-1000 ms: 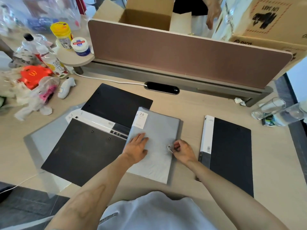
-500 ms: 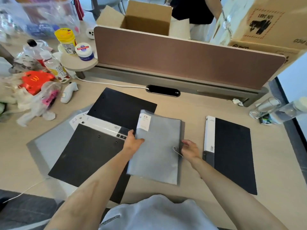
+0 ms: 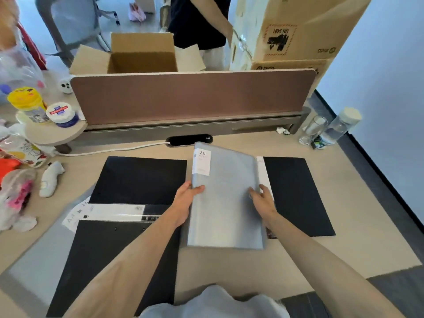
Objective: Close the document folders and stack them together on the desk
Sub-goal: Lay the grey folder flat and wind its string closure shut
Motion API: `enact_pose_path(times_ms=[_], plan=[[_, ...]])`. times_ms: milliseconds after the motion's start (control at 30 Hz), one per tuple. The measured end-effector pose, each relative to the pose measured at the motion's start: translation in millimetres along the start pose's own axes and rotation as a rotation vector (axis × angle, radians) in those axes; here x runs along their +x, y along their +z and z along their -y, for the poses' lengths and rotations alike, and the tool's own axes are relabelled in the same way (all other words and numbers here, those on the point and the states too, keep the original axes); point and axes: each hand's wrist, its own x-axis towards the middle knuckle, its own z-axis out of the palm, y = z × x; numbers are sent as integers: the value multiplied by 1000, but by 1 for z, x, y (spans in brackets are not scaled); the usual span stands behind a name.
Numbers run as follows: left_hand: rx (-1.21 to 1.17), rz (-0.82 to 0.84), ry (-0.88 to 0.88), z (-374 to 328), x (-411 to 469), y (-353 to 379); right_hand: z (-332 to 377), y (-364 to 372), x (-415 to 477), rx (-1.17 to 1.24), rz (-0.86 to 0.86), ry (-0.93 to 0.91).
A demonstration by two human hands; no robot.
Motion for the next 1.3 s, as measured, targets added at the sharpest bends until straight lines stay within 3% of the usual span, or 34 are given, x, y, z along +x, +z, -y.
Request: enact_pose_path(times_ms=[133,300,533,667,833,1000,1300], plan=[[25,45,28,-11,12,39,14,-37,9,95,-58,-53],[398,-69,112,3,42,106,11,-100,39,182,-95,-43],[681,-160,128,42,71,185,-7,-176,95,92,-97,-31],[720,-184,122,58,78,215,-18,-202,123,1,-49,-8],[708,-194,-64,76,89,227,-35,-213,147,-286,29,2],[664,-226,-112,72,89,238,-44,-217,166,-422,-11,-40],[637,-205,-175,62,97,264,-76,-221,225,-301,-8,36]])
